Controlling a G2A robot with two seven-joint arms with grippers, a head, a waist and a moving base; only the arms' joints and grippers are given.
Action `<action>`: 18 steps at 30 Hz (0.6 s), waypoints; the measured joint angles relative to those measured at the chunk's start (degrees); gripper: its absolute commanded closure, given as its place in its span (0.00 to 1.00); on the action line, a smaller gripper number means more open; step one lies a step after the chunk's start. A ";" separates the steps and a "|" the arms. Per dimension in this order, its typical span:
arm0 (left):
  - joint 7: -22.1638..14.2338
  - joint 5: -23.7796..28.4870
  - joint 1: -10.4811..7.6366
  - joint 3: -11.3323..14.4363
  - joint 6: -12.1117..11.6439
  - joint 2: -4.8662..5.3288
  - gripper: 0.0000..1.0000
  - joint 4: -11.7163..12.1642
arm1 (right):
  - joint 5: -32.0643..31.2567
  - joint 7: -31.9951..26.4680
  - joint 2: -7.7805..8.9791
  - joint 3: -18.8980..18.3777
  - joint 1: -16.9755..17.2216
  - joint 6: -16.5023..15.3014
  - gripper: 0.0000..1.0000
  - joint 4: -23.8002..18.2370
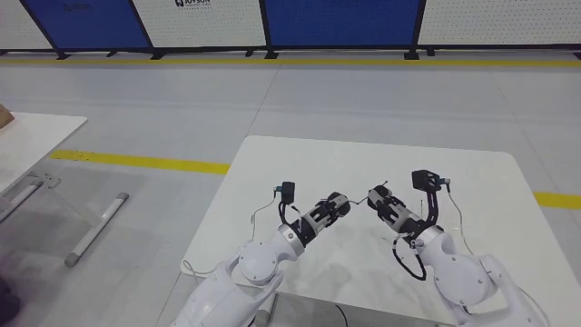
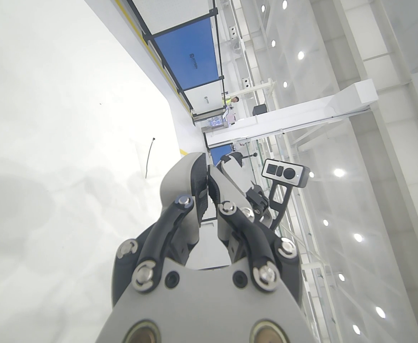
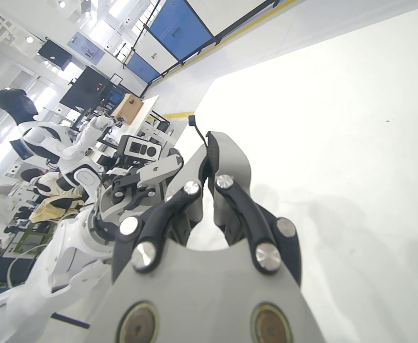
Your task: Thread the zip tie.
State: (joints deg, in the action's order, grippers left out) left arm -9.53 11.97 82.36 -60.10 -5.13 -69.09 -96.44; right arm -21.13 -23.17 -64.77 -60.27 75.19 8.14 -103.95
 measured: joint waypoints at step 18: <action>-1.50 1.96 -0.28 0.67 -0.51 -0.22 1.00 0.36 | 4.76 -0.22 -1.01 -0.57 0.04 -2.06 1.00 2.22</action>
State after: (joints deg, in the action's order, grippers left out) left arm -11.03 13.93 82.08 -59.42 -5.63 -69.31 -96.09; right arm -16.37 -23.39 -65.79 -60.84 75.23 6.08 -101.72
